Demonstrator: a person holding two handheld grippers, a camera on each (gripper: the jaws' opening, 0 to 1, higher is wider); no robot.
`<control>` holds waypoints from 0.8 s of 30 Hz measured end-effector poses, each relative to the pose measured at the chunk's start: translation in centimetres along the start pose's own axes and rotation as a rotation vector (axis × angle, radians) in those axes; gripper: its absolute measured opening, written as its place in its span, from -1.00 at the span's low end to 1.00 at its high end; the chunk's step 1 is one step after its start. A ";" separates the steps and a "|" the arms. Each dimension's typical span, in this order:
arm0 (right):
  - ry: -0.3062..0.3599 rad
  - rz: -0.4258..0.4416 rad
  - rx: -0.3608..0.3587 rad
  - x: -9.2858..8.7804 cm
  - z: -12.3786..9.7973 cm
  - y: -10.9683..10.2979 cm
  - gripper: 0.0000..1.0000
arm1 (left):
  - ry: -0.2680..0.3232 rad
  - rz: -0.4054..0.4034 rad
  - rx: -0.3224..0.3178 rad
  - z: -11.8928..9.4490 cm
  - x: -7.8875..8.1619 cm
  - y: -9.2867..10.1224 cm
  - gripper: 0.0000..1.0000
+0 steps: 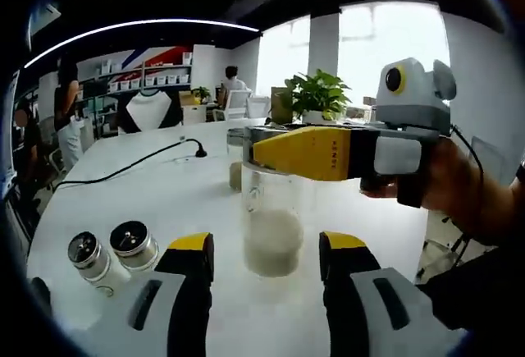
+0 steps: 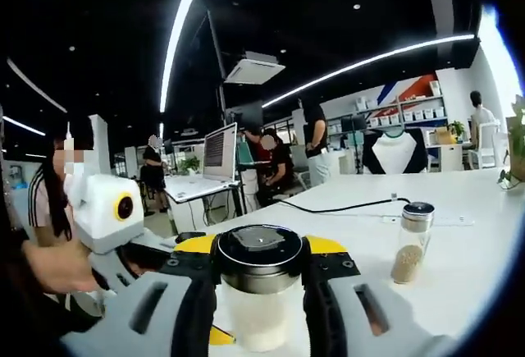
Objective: Rotate the seasoning bottle until the label or dispensing opening points toward the visible target arrow and the bottle remains upright within the marked orientation range
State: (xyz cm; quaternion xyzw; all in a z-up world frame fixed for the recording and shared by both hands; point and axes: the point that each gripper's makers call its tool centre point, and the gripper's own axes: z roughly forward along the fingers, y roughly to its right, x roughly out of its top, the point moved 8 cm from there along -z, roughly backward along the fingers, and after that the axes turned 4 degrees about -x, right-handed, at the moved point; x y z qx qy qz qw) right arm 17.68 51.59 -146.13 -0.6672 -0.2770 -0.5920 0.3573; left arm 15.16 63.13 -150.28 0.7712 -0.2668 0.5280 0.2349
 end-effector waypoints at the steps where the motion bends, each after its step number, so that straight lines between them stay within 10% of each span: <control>1: 0.001 0.004 0.011 0.1 -0.2 -0.2 -0.27 | 0.000 0.011 -0.012 0.1 0.1 0.1 0.09; 12: 0.025 -0.023 0.099 1.6 -1.9 -2.6 -0.27 | 0.033 0.103 -0.174 0.4 1.9 2.6 -0.08; 24: 0.092 -0.074 0.037 2.5 -2.6 -3.7 -0.26 | 0.121 0.064 -0.051 -0.5 2.7 3.7 -0.11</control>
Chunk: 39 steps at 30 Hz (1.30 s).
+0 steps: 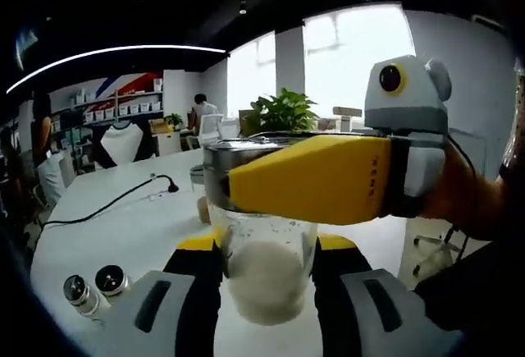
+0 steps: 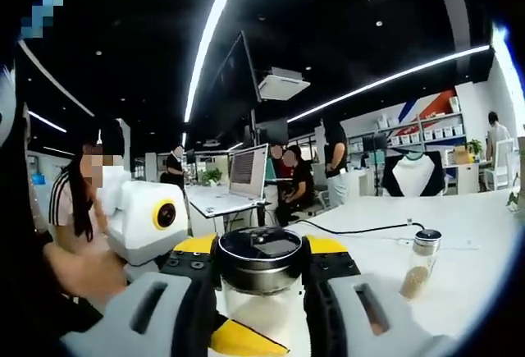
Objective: Rotate the seasoning bottle until the label or dispensing opening points toward the visible target arrow and the bottle remains upright within the marked orientation range
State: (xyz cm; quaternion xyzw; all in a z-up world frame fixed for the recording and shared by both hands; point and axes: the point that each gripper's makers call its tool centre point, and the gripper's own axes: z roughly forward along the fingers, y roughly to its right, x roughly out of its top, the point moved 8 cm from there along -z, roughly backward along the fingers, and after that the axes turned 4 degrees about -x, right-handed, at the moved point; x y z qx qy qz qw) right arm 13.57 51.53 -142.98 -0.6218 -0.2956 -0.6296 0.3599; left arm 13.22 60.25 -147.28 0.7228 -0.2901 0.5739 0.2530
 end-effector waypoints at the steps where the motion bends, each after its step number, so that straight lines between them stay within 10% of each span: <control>1: 0.005 -0.006 -0.014 0.0 0.0 -0.2 -0.27 | 0.000 0.003 0.042 -0.2 0.0 0.0 -0.11; 7: 0.049 -0.003 -0.109 0.2 0.2 -1.1 -0.26 | -0.005 0.067 0.181 -1.0 0.4 0.4 -0.11; 16: 0.061 -0.006 -0.042 0.6 0.5 -1.1 -0.26 | 0.009 0.080 0.185 -1.7 0.6 0.4 -0.11; 27: 0.057 -0.011 0.147 1.1 -0.1 -0.3 -0.27 | 0.005 0.086 0.053 -2.1 1.2 0.3 -0.12; 35: 0.095 0.017 0.344 1.9 -1.1 0.0 -0.27 | 0.049 0.054 -0.186 -1.9 2.1 1.0 -0.09; 39: 0.108 0.018 0.371 2.1 -1.4 0.3 -0.26 | 0.059 0.080 -0.163 -1.8 2.4 1.2 -0.10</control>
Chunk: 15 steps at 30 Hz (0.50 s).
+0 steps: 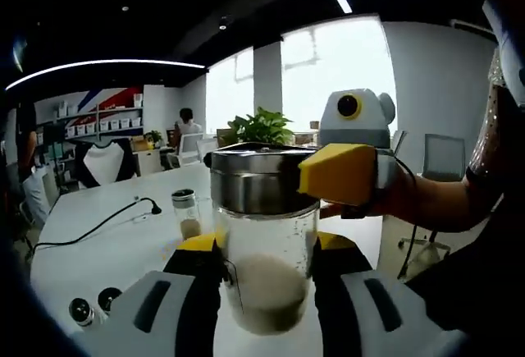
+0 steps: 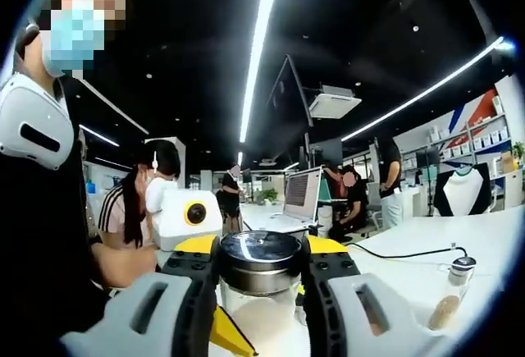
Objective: Rotate the seasoning bottle until the label or dispensing opening points toward the visible target arrow and the bottle remains upright within the marked orientation range
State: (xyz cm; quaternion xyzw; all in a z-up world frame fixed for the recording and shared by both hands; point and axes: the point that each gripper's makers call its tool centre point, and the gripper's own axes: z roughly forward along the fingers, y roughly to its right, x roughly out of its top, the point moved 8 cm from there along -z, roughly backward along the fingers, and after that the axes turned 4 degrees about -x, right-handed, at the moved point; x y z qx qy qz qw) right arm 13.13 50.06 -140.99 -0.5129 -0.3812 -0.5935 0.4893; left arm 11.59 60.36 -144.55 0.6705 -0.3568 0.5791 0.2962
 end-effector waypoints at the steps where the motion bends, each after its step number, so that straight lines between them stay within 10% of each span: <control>1: 0.008 0.006 -0.008 0.0 0.1 0.0 -0.26 | 0.000 -0.005 0.013 0.1 0.1 0.0 -0.10; 8: -0.024 0.012 -0.227 -0.9 0.9 0.1 -0.27 | -0.047 -0.021 0.240 0.1 -0.5 -1.2 -0.11; 15: 0.002 0.053 -0.363 -1.4 2.1 -0.5 -0.28 | -0.059 -0.009 0.321 -0.2 -0.7 -1.4 -0.11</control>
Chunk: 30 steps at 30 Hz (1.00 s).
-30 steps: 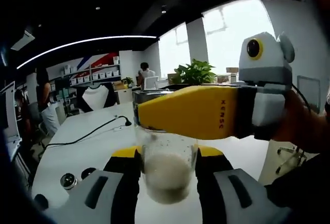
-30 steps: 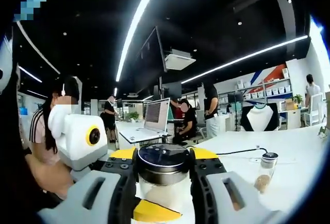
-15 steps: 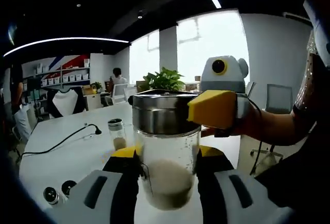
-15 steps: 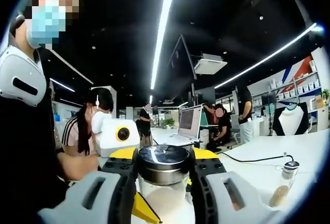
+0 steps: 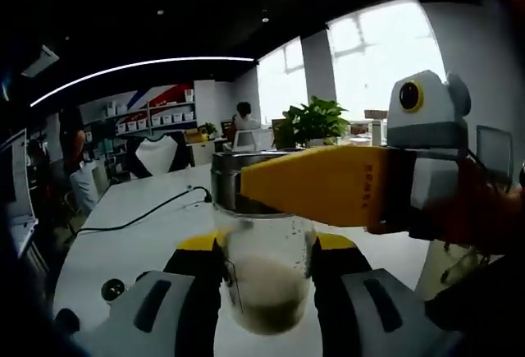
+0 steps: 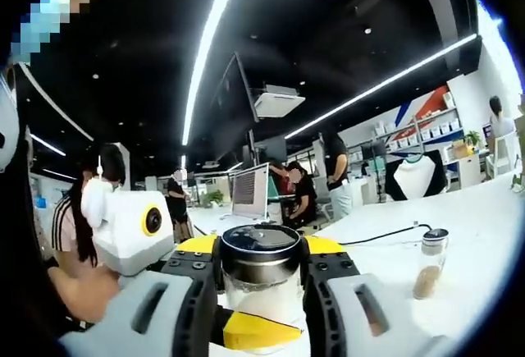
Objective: Rotate the seasoning bottle until the label or dispensing opening points toward the visible target arrow and the bottle remains upright within the marked orientation range
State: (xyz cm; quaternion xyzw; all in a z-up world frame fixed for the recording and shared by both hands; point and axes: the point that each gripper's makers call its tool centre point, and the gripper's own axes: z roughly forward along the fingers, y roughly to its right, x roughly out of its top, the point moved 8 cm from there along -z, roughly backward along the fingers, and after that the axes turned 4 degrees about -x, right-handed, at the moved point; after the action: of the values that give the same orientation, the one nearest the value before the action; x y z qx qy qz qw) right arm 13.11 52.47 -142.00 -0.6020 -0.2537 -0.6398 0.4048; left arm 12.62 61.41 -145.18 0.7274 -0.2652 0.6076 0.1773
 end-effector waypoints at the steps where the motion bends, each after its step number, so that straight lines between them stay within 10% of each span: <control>1: -0.002 -0.004 -0.013 0.0 0.1 -0.1 -0.27 | -0.002 0.002 0.011 0.0 0.0 0.0 -0.10; 9: -0.007 -0.037 -0.003 0.5 0.3 -0.1 -0.26 | 0.009 0.035 0.038 -0.6 0.2 0.2 -0.11; 23: -0.033 -0.115 0.342 2.0 -1.1 0.4 -0.28 | 0.051 0.024 -0.299 -1.3 1.4 0.7 -0.12; 30: 0.006 -0.059 0.427 2.4 -1.7 1.2 -0.27 | 0.079 0.065 -0.333 -1.2 2.0 1.0 -0.12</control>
State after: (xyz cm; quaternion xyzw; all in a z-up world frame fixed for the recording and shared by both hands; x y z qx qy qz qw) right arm 13.24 49.90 -140.13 -0.4929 -0.3999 -0.5848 0.5051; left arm 11.25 60.95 -143.00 0.6547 -0.3783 0.5888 0.2857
